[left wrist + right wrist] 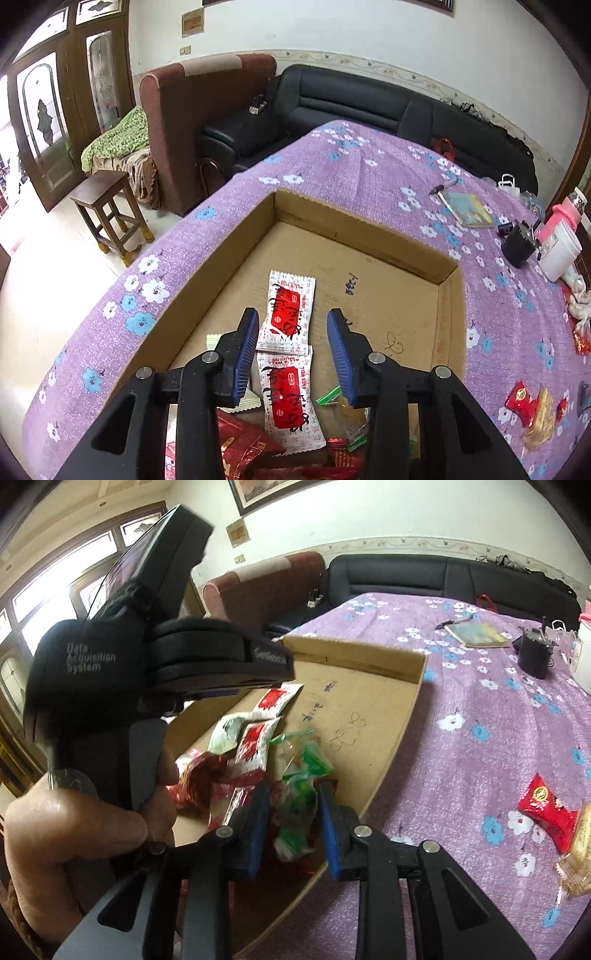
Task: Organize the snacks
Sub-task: 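Open both grippers to drop the green candy and white-red packet into the tray, then grasp a yellow cake bar with the right gripper while the left grasps the red gold-label candy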
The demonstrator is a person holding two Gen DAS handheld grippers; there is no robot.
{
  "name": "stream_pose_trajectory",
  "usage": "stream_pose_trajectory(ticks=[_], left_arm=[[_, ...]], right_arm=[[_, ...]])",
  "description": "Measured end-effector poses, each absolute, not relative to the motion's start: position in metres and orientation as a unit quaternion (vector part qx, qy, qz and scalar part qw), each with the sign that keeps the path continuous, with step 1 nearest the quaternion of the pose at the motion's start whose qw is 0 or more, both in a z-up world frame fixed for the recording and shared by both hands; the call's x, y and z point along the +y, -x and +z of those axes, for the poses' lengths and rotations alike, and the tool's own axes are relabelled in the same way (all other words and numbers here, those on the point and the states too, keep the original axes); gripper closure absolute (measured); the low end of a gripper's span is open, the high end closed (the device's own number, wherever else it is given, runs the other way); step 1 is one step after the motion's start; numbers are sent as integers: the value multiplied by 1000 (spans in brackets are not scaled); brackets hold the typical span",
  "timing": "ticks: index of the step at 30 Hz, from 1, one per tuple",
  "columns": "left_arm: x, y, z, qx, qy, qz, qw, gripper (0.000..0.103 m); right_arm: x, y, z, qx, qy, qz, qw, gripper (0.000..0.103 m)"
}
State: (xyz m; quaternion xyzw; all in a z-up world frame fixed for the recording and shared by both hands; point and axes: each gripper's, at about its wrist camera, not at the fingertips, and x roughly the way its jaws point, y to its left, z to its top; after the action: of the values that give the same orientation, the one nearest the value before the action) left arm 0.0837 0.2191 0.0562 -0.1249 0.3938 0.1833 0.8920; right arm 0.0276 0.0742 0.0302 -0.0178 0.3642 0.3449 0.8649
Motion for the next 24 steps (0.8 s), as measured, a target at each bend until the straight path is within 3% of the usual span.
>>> stream_pose_trajectory(ticks=[3, 13, 24], left_arm=[[220, -80, 61, 382, 134, 178, 897, 55], [203, -76, 72, 357, 129, 137, 915, 55], [161, -72, 77, 346, 92, 76, 931, 56]], right_arm=[[67, -28, 36, 360, 6, 342, 868, 74], [17, -43, 67, 375, -67, 306, 872, 71], [-123, -66, 69, 379, -134, 180, 898, 66]])
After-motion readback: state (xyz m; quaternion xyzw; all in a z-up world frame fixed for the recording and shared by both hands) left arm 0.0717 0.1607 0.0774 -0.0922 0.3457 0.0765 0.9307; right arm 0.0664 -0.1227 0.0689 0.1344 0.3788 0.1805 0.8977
